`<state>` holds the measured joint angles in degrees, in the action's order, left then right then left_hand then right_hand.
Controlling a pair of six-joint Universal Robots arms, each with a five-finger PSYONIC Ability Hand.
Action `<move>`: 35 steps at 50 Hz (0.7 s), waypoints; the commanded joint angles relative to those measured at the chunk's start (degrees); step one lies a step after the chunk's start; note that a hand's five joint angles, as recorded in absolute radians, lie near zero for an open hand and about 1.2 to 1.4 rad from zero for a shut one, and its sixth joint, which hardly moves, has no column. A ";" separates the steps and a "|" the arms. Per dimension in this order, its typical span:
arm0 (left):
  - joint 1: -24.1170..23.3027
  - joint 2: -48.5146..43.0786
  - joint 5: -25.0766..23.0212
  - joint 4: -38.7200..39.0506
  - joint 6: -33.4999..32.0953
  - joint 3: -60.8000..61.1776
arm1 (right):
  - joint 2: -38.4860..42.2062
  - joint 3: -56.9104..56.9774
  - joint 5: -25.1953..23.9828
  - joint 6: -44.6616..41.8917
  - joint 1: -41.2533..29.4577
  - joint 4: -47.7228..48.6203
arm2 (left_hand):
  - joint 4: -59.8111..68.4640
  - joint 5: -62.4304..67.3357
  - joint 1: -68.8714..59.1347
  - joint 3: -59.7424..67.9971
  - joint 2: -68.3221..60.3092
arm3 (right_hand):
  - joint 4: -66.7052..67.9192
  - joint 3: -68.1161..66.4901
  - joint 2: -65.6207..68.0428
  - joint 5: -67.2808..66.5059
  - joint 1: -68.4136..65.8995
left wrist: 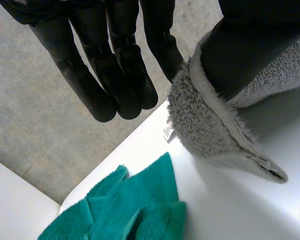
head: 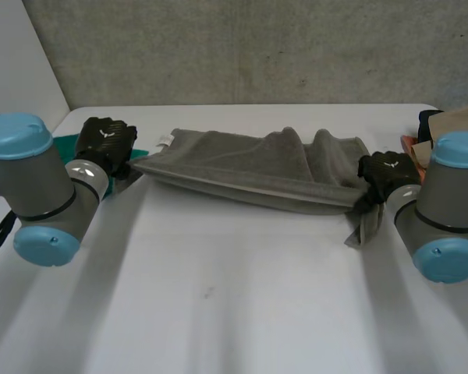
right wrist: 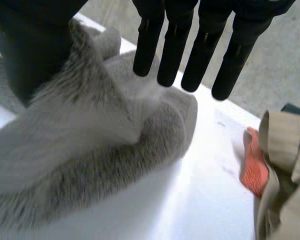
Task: Fold the laundry.
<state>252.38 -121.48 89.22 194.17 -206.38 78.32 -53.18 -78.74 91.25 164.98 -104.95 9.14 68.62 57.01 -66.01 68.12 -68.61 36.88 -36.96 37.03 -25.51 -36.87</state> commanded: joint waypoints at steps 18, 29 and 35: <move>4.70 9.50 -1.86 -6.86 -4.02 10.10 | -9.65 -9.93 -3.97 -17.57 4.84 -6.15 | 11.38 12.99 -13.99 11.88 -11.39 | 43.00 -42.93 42.86 -44.38 -43.02; 5.57 19.33 -1.51 -27.75 -10.87 17.56 | -18.79 -18.63 -11.00 -40.93 9.57 -23.69 | 11.38 12.99 -13.99 11.88 -11.39 | 43.12 -43.04 42.97 -44.49 -43.13; 7.95 21.81 -4.23 -35.69 -13.96 21.44 | -19.85 -19.69 -11.79 -50.54 13.11 -31.89 | 11.38 12.99 -13.99 11.88 -11.39 | 43.12 -43.04 42.97 -44.49 -43.13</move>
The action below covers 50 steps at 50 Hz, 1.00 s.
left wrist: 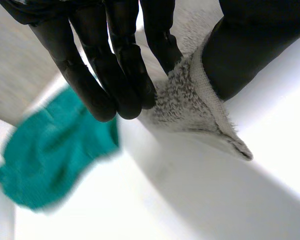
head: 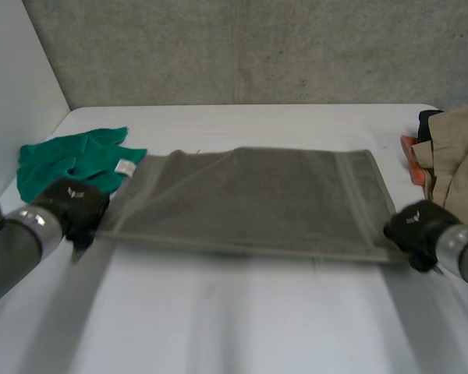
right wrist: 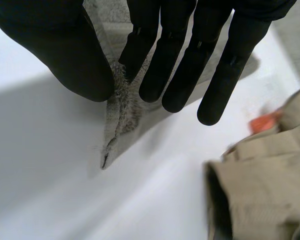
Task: Fold the laundry.
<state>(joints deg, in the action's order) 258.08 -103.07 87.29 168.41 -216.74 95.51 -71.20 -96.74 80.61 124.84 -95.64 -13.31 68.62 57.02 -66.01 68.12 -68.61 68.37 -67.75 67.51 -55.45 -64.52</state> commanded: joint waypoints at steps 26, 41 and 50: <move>-4.17 -25.76 0.86 5.08 -1.66 -37.05 | 21.88 27.30 -2.21 5.24 -4.55 23.49 | 11.38 12.98 -13.99 11.88 -11.39 | 11.63 -12.25 12.49 -14.55 -15.48; -6.54 -48.80 3.31 0.86 -1.75 -68.16 | 46.15 57.78 5.06 6.64 -6.66 29.14 | -58.62 -57.02 56.01 -58.12 58.61 | -58.37 57.75 -57.51 55.45 54.52; -6.37 -41.43 8.16 1.04 0.88 -61.69 | 38.08 54.22 5.79 19.20 -5.88 18.77 | -58.62 -57.02 56.01 -58.12 58.61 | -58.37 57.75 -57.51 55.45 54.52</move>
<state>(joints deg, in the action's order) 251.82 -150.62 93.29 169.17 -217.74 27.33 -26.37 -38.09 86.75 136.26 -102.12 12.45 11.39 2.60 -10.87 11.99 -11.83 12.11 -11.90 12.09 -2.73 -12.61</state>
